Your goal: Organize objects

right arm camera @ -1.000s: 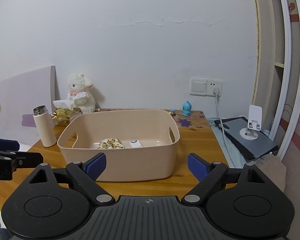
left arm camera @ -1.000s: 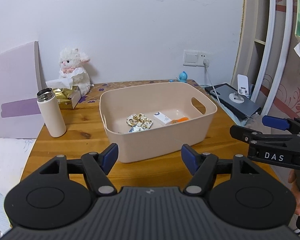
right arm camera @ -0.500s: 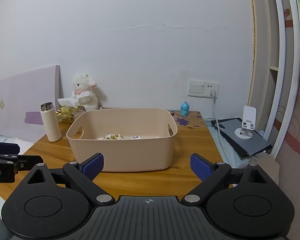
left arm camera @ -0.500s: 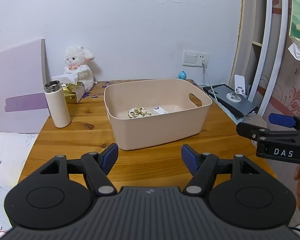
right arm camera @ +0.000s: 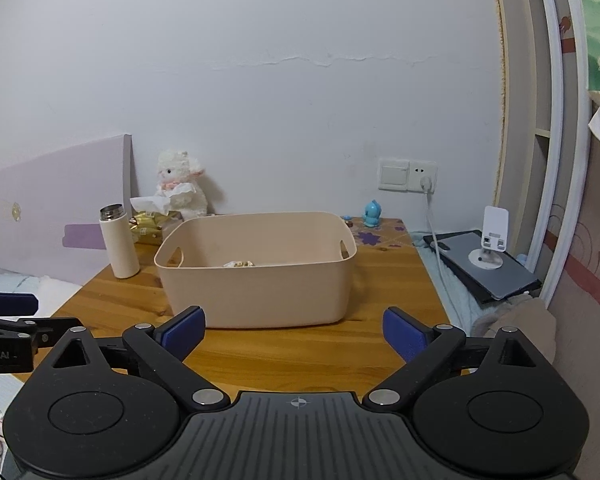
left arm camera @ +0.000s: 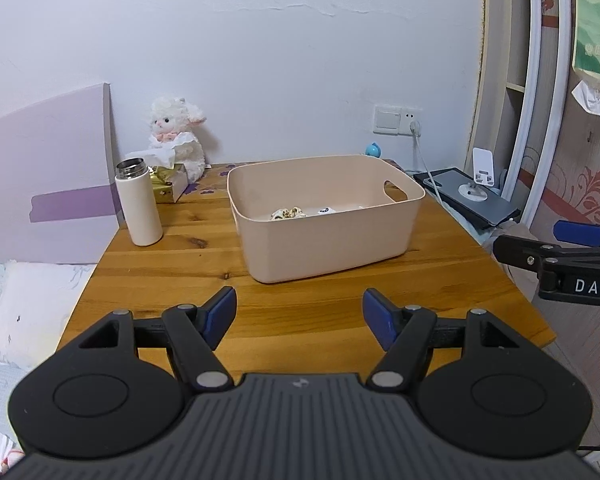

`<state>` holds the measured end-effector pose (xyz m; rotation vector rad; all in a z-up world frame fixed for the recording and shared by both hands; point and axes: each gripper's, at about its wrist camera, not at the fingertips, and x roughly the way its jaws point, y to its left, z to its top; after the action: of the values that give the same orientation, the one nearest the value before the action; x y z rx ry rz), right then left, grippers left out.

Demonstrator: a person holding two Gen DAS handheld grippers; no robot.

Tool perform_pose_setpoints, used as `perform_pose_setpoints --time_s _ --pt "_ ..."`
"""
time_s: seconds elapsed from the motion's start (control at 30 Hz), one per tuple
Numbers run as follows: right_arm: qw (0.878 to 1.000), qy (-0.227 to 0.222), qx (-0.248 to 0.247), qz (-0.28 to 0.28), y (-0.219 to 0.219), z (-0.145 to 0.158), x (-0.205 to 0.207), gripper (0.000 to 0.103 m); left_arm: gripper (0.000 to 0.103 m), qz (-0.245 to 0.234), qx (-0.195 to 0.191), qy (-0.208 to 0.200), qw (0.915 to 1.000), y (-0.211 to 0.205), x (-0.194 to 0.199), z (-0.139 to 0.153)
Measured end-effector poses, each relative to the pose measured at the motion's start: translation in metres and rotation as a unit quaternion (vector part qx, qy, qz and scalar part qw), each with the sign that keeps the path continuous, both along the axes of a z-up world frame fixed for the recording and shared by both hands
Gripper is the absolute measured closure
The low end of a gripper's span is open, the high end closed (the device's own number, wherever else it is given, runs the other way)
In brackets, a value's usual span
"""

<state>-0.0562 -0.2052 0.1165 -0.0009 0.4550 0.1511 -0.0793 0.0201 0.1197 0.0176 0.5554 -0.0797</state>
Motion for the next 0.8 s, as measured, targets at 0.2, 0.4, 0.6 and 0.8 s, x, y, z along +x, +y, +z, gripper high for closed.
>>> perform_pose_setpoints --time_s 0.2,0.4,0.6,0.8 --pt "1.000 0.001 -0.005 0.007 -0.001 -0.001 -0.015 0.005 0.032 0.010 0.003 0.000 0.9999 0.009 -0.018 0.000" --pt "1.000 0.004 -0.008 0.008 0.002 -0.003 -0.026 0.004 0.028 0.022 0.009 -0.006 0.9997 0.014 -0.036 0.002" --pt "1.000 0.004 -0.015 0.009 0.007 -0.003 -0.033 0.004 0.024 0.026 -0.006 -0.009 0.9996 0.021 -0.046 0.006" --pt "1.000 0.007 -0.017 0.013 0.008 -0.003 -0.040 0.002 0.020 0.027 -0.014 -0.002 0.9995 0.024 -0.052 0.008"
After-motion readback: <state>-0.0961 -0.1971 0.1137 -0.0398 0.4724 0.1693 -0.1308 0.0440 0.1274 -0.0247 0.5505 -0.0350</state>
